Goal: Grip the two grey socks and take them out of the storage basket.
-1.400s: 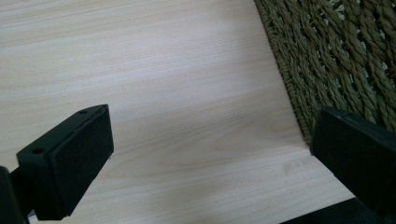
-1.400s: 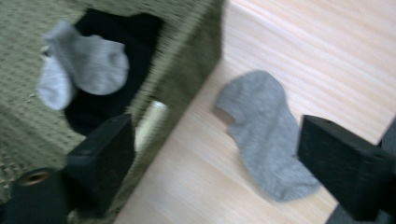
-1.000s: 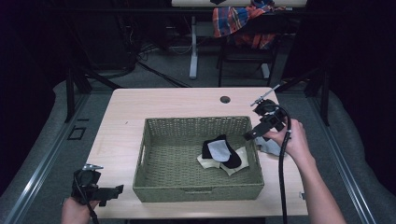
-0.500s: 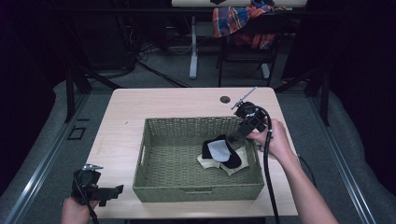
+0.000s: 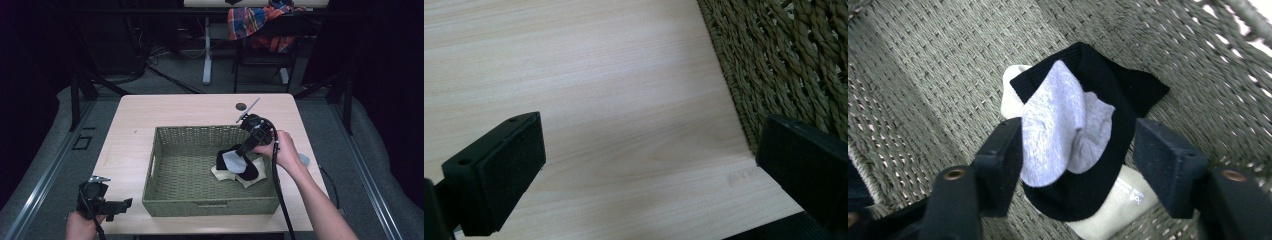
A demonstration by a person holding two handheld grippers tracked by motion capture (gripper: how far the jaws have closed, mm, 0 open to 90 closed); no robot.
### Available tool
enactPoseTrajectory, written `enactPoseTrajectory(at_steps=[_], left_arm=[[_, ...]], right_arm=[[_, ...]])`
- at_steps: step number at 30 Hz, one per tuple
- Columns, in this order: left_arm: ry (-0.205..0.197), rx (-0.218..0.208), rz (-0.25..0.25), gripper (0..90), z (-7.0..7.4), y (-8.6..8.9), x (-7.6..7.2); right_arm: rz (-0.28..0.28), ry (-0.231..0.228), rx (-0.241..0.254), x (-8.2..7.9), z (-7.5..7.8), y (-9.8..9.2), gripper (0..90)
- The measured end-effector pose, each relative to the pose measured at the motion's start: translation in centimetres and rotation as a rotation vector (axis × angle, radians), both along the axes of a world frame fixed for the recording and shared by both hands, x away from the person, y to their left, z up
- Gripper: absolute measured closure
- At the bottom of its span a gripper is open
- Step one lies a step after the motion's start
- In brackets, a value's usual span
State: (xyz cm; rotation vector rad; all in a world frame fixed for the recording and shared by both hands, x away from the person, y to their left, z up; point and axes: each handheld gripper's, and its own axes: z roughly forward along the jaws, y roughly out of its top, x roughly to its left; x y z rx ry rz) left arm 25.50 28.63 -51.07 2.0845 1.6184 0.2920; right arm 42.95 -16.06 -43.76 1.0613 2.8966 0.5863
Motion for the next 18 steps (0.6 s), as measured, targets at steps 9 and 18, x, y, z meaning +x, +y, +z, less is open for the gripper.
enactPoseTrajectory(at_steps=[9,18], left_arm=[[0.001,-0.001,-0.001,0.0,0.0,0.0,0.0],[0.003,0.001,-0.002,0.0,0.0,0.0,0.0]], right_arm=[[0.0,0.001,-0.044,0.3,-1.4,1.3,53.6],[0.008,0.016,-0.074,0.6,-2.4,1.6,64.9]])
